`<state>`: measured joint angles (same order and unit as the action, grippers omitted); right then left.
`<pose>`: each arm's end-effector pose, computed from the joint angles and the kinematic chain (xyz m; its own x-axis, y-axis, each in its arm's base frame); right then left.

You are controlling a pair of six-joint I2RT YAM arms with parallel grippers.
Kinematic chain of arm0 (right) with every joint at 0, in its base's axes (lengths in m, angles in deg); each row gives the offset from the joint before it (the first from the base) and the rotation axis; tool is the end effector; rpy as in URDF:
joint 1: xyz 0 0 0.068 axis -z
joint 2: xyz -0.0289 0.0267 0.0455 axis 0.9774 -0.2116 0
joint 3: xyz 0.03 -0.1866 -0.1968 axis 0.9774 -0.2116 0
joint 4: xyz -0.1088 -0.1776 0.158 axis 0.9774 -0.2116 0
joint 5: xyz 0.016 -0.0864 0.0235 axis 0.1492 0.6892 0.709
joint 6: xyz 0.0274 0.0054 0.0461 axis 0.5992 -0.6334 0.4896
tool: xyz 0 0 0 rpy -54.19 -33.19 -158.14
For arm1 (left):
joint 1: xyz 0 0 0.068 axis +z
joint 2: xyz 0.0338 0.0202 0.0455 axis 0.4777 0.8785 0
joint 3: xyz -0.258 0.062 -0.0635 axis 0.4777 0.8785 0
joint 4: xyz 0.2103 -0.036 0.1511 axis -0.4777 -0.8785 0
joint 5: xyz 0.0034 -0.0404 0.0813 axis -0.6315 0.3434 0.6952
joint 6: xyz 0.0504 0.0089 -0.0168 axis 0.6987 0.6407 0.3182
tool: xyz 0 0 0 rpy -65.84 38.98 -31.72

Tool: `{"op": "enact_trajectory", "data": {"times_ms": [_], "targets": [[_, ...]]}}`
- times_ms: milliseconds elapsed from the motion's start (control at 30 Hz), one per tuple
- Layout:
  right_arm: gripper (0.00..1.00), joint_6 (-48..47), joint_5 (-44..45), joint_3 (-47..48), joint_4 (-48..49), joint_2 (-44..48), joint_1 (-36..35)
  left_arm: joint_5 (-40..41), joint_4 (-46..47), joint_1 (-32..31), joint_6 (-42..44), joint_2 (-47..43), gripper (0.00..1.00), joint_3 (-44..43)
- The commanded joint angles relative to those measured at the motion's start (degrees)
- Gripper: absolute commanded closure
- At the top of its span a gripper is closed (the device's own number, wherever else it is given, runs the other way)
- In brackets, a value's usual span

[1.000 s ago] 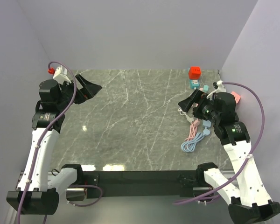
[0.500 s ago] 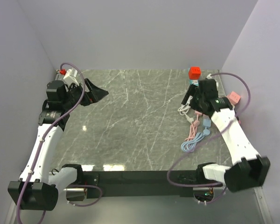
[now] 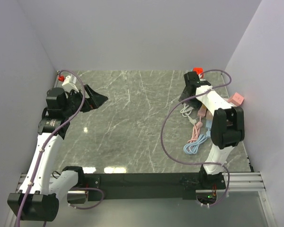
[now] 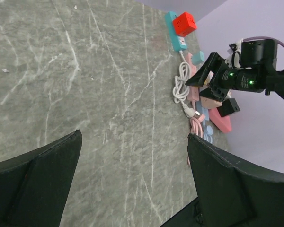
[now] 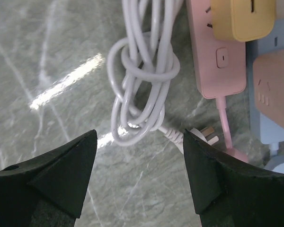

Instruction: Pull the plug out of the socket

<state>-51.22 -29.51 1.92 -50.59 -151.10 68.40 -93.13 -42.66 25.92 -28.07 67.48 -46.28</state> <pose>0.3718 0.0511 0.2382 -0.7467 0.4407 -0.4982 0.4881 0.8719 0.0397 0.2050 -0.0268 0.3616 -0.5364 -0.4589 -0.7083 0.2513 0.7144 -0.6531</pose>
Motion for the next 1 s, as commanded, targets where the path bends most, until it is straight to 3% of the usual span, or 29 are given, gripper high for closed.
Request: {"op": "enact_trajectory", "data": {"times_ms": [0, 200, 333, 400, 500, 533, 567, 767, 967], "targets": [[0.21, 5.28, 4.75, 0.29, 0.79, -1.05, 0.16, 2.77, -0.64, -0.20, 2.29, -1.00, 0.01, 0.20], [0.25, 7.14, 2.92, -0.68, 4.92, -5.54, 1.56, 4.10, -0.65, -0.20, 2.65, -0.56, 0.01, 1.25], [0.41, 7.23, 0.89, 0.29, 5.62, -9.50, 2.27, 5.32, -0.73, -0.20, 2.73, 0.23, 0.01, 0.82], [0.44, 6.62, -0.42, -1.98, 8.26, -9.06, 2.18, 6.29, -1.78, -0.20, 3.35, 0.67, 0.01, -0.14], [0.64, 5.13, -3.67, -3.49, 10.81, -9.15, 2.27, 8.05, -1.87, -0.11, 3.96, 0.49, 0.01, -0.15], [0.93, 4.86, -5.33, -3.58, 11.16, -9.50, 2.18, 9.44, -2.05, -0.11, 4.05, 0.49, 0.01, -0.15], [1.00, 3.90, -6.39, -3.93, 11.77, -9.41, 2.18, 10.41, -2.22, -0.11, 3.88, 0.49, 0.01, -0.24], [1.00, -2.52, -21.57, -3.76, 18.64, -5.63, -2.38, 15.60, -1.79, 0.06, 2.21, -0.39, 0.01, -0.15], [1.00, -3.93, -26.44, 2.30, 15.65, -7.74, -12.83, 17.19, -2.93, 0.33, 1.94, 0.49, 0.01, -0.41]]}}
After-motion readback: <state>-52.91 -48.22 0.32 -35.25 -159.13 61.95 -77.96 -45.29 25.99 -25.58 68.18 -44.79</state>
